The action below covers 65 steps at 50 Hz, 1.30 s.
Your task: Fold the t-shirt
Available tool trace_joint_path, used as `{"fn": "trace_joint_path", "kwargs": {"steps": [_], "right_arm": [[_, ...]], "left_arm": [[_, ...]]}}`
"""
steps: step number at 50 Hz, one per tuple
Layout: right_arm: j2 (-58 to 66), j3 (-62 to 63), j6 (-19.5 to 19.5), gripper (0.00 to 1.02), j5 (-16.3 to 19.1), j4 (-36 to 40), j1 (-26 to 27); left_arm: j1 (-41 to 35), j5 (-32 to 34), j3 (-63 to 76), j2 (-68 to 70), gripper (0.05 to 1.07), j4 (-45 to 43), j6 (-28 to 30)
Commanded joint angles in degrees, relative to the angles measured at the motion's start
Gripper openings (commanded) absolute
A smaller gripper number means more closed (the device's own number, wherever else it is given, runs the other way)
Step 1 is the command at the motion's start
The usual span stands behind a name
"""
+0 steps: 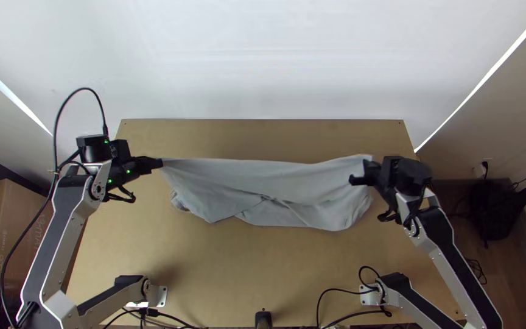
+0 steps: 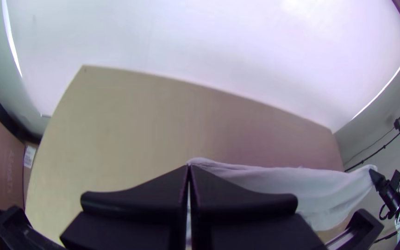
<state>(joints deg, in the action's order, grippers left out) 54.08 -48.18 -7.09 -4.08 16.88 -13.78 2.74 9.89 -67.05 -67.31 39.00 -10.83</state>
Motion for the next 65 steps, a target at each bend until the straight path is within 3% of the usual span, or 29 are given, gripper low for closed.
{"fn": "trace_joint_path", "kwargs": {"steps": [1, 10, 19, 30, 38, 45, 54, 60, 65], "right_arm": [[-0.1, -5.3, 3.8, 0.02, -0.6, -5.1, 3.3], [1.6, -12.5, 4.0, 0.02, -0.5, -15.9, 7.5], [5.7, -23.4, 3.3, 0.02, -0.5, -16.8, 9.6], [11.0, -36.4, 3.2, 0.02, -0.4, -11.7, 9.6], [11.0, -43.6, 1.0, 0.02, -0.5, -7.6, 9.2], [5.4, -46.5, -1.3, 0.02, -0.4, -4.8, 8.7], [-6.3, -45.7, -1.4, 0.02, -0.4, -3.0, 5.0], [-13.2, -45.7, -1.7, 0.02, -0.4, 1.7, 0.6], [-18.1, -46.3, -5.1, 0.02, 0.2, 7.2, -0.2]], "left_arm": [[-1.2, -2.3, -5.6, 1.8, 0.08, -2.5, -2.4], [-3.1, -8.1, -12.7, 2.4, 0.08, -8.9, -3.8], [-3.7, -12.6, -21.4, 1.8, 0.08, -12.7, -3.5], [-3.4, -13.6, -29.7, 0.4, 0.08, -13.3, -1.4], [-2.6, -13.7, -34.4, 1.8, 0.08, -13.1, -1.0], [-2.0, -13.9, -36.6, 6.0, 0.08, -13.1, -0.1], [-2.0, -14.1, -34.1, 16.2, 0.08, -15.8, 0.8], [-2.0, -14.0, -34.0, 22.6, 0.08, -13.1, -0.5], [-1.9, -13.9, -34.2, 27.9, 0.08, -8.6, -0.9]]}}
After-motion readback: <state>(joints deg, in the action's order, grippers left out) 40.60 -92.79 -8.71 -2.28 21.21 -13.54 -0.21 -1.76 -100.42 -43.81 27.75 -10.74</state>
